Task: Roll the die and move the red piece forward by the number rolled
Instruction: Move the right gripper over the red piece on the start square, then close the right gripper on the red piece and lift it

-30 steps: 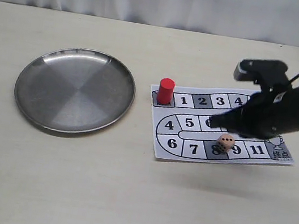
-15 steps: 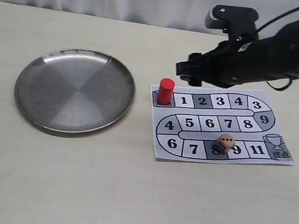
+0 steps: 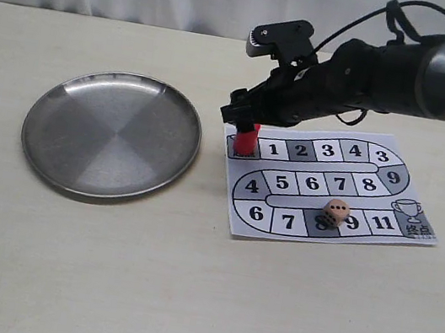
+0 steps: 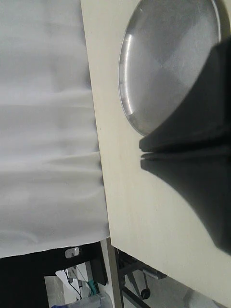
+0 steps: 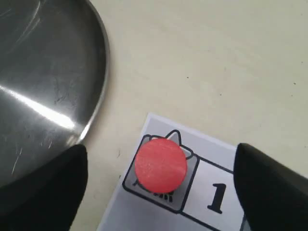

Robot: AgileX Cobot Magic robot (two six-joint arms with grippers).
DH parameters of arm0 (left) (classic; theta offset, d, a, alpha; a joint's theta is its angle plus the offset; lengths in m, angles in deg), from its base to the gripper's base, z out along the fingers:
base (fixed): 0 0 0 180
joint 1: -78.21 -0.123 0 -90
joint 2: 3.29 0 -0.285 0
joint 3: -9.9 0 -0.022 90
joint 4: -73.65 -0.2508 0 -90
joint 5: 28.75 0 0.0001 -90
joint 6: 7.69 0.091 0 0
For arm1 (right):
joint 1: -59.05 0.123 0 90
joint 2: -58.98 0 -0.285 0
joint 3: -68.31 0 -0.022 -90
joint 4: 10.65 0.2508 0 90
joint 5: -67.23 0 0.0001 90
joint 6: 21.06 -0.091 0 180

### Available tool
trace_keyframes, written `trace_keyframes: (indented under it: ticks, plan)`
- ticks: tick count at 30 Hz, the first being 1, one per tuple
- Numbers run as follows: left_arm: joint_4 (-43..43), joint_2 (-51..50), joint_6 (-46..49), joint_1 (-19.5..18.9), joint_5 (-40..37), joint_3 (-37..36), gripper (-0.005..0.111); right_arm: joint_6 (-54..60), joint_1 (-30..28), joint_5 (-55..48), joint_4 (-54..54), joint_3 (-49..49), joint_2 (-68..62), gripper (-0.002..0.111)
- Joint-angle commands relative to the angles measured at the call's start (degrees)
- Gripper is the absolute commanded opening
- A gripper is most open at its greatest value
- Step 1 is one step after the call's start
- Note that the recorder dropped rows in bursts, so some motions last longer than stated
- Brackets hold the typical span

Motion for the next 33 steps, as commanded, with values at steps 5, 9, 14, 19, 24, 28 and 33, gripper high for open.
trace_keyframes:
  ticks: [5, 9, 14, 19, 24, 28, 33]
  plan:
    - [0.3, 0.3, -0.2, 0.1, 0.9, -0.1, 0.0, 1.2, -0.6, 3.4, -0.5, 2.2, -5.3, 0.077]
    - [0.3, 0.3, -0.2, 0.1, 0.9, -0.1, 0.0, 1.2, -0.6, 5.4, -0.5, 2.2, -7.5, 0.074]
    - [0.3, 0.3, -0.2, 0.1, 0.9, -0.1, 0.0, 1.1, -0.6, 6.3, 0.5, 2.2, -8.4, 0.043]
    - [0.3, 0.3, -0.2, 0.1, 0.9, -0.1, 0.0, 1.1, -0.6, 6.5, 2.7, 2.2, -8.4, 0.01]
    - [0.3, 0.3, -0.2, 0.1, 0.9, -0.1, 0.0, 1.2, -0.6, 4.8, 2.5, 2.2, -7.1, 0.004]
    - [0.3, 0.3, -0.2, 0.1, 0.9, -0.1, 0.0, 1.2, -0.9, 0.6, -0.8, 2.2, -1.7, 0.004]
    - [0.3, 0.3, -0.2, 0.1, 0.9, -0.1, 0.0, 1.2, -1.4, -0.6, -6.1, 2.2, 0.8, 0.004]
